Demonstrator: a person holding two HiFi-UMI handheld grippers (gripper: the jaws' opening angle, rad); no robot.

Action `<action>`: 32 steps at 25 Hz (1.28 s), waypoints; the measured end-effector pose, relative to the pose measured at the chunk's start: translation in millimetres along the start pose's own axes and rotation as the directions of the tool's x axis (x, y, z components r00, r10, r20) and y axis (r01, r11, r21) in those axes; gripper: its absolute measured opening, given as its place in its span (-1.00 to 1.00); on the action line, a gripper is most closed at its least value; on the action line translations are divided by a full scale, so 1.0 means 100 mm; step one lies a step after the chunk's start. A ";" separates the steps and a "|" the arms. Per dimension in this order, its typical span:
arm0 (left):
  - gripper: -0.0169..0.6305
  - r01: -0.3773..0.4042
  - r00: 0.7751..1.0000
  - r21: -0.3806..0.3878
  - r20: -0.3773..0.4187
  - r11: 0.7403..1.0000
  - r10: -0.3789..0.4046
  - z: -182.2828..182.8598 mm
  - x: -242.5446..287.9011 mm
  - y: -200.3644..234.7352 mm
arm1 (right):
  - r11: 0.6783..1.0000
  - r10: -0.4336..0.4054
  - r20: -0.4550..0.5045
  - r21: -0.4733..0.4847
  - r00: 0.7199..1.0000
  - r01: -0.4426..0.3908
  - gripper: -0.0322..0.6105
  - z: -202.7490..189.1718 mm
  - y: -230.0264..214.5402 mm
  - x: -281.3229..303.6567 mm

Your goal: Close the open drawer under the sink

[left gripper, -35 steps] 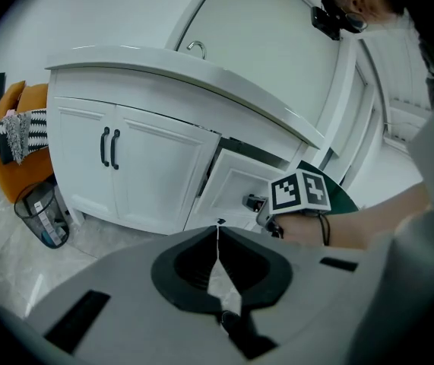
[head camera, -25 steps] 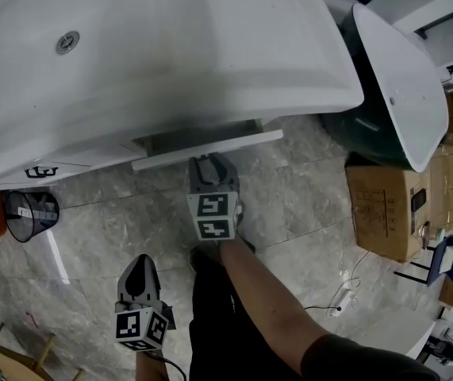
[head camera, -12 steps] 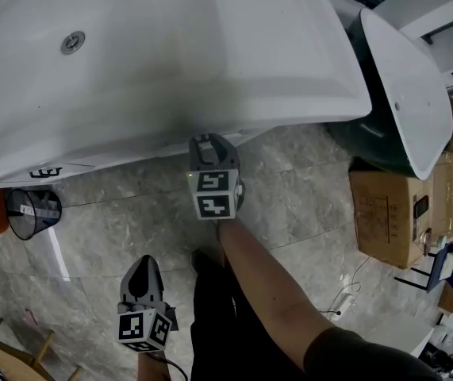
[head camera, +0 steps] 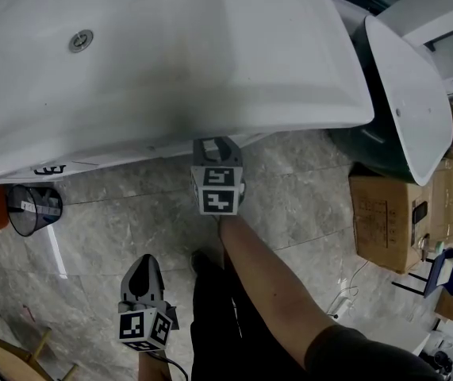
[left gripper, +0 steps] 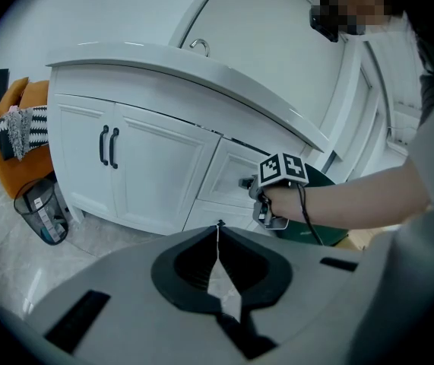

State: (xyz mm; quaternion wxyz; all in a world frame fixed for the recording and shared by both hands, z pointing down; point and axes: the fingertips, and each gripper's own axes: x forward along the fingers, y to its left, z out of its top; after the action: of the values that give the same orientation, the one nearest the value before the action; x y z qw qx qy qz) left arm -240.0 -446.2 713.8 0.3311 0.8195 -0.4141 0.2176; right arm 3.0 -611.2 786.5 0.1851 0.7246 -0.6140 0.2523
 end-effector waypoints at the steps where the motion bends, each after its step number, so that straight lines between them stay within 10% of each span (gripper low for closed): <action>1: -0.90 0.000 1.000 -0.001 0.003 1.000 0.000 0.01 -0.01 0.00 | 1.000 -0.002 -0.003 0.001 1.000 0.002 -0.44 -0.01 0.00 0.00; 19: -0.90 0.078 0.995 0.097 0.060 0.992 -0.084 0.50 -0.78 -0.51 | 0.999 0.031 0.081 -0.024 0.996 -0.029 -0.43 0.65 -0.09 -1.68; 32: -0.90 -0.107 0.946 0.129 0.319 0.986 0.061 0.75 -1.84 -1.86 | 0.930 0.334 0.067 -0.183 0.940 -0.318 -0.43 0.47 -0.54 -3.46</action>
State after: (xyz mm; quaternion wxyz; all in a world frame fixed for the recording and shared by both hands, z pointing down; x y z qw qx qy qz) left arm -183.9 -320.3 479.1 0.1911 0.8470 -0.4793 0.1277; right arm 21.2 -353.8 545.6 0.1716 0.6054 -0.7533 0.1912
